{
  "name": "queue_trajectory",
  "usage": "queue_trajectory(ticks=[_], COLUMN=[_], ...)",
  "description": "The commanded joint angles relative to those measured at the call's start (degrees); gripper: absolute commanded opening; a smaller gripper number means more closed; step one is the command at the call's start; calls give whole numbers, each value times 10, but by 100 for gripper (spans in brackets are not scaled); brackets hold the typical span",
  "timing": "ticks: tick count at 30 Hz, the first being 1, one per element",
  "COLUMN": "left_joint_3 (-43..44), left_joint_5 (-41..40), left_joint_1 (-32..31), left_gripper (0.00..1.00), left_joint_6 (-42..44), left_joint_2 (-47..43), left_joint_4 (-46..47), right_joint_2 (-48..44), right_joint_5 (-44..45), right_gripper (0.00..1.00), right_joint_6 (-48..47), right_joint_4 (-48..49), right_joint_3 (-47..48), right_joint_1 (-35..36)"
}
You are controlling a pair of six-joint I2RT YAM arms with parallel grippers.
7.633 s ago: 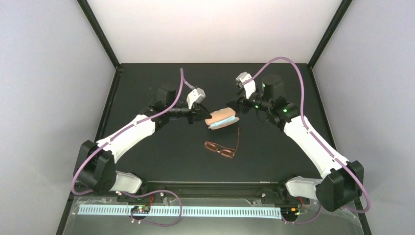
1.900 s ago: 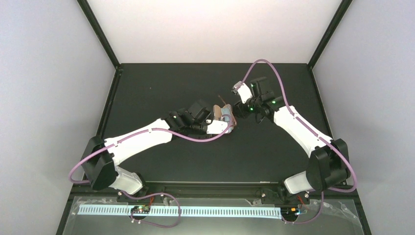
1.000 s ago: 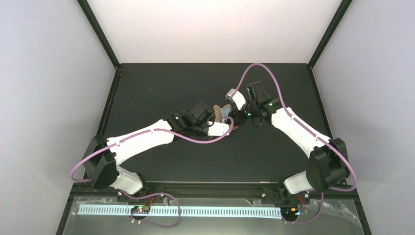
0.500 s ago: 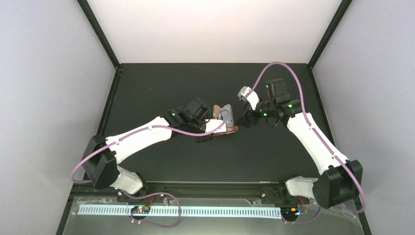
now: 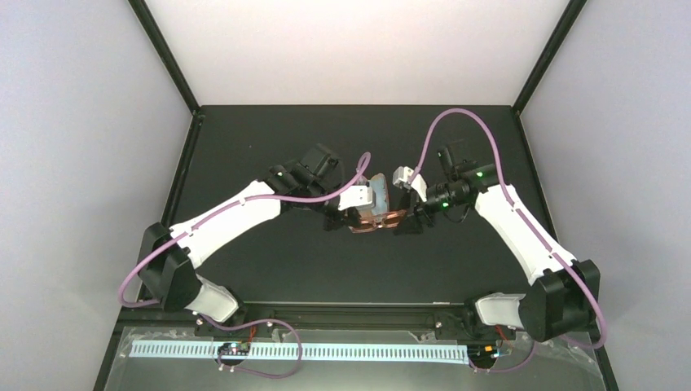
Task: Organize the sunglasses
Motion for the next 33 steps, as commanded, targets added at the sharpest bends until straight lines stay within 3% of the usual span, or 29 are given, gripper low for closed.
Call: queue_trajectory(ticks=[1, 6, 12, 26, 33], left_joint_3=[26, 24, 25, 28, 30], left_joint_5=[71, 98, 140, 172, 182], left_joint_1=[14, 19, 29, 36, 44], left_gripper=[2, 1, 2, 2, 3], left_joint_6=[-1, 5, 7, 17, 9], left_joint_2=[12, 18, 24, 49, 54], left_joint_4=[-28, -40, -47, -66, -62], right_joint_2=[14, 16, 24, 27, 34], right_joint_5=[-42, -55, -57, -64, -66], right_gripper=[72, 53, 40, 17, 12], right_joint_6=[-33, -44, -65, -88, -83], right_joint_4=[-31, -38, -55, -76, -81], right_joint_3=[9, 9, 2, -2, 0], right_joint_1=[0, 0, 0, 0, 1])
